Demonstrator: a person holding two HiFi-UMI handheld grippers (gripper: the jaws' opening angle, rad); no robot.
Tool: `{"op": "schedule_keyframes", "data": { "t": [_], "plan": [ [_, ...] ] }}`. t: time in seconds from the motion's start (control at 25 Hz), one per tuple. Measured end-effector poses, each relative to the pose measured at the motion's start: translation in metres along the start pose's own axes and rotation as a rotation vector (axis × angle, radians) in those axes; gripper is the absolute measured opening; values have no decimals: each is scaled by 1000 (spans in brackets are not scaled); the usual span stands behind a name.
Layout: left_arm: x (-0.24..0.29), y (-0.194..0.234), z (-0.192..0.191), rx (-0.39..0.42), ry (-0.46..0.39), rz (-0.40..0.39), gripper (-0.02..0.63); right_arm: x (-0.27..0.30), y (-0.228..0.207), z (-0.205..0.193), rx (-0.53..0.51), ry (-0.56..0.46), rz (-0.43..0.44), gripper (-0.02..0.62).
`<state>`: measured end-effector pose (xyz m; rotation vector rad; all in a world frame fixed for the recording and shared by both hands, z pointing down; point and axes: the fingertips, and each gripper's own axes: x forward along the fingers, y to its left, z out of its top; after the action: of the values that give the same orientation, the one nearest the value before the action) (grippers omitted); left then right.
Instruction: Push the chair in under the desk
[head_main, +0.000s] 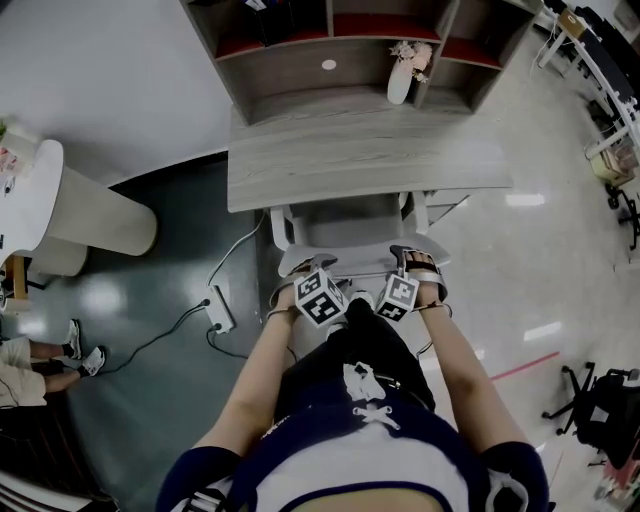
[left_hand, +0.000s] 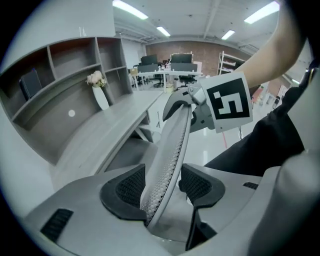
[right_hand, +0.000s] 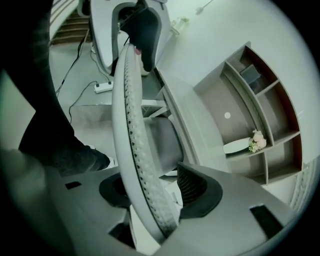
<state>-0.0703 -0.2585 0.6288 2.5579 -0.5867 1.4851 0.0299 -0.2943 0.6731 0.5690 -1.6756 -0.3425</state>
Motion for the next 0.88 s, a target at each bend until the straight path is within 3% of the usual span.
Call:
{"op": "schedule_keyframes", "data": {
  "t": [0.24,0.32,0.44,0.48,0.56,0.68,0.76,0.88],
  "plan": [
    [-18,-1,9,-63,-42,5,227,-40,3,-5,93,-57,79,198],
    [-33,5,24,-118,-121,23,222,-58,-4,0,148,-113,77,198],
    [-65,22,55,-285,-322,48,203,-84,-15,15,227,-204,49,198],
    [-77,29,64,-341,-389,62,189,-95,-24,21,287,-249,26,196],
    [-99,41,79,-414,-493,103,130,-122,-51,34,462,-361,-21,132],
    [-123,51,93,-438,-571,190,28,-162,-90,57,680,-565,-36,76],
    [-136,54,104,-460,-612,250,9,-184,-105,75,715,-675,-62,45],
    [-153,51,121,-513,-667,292,9,-202,-118,96,715,-736,-122,26]
  ]
}}
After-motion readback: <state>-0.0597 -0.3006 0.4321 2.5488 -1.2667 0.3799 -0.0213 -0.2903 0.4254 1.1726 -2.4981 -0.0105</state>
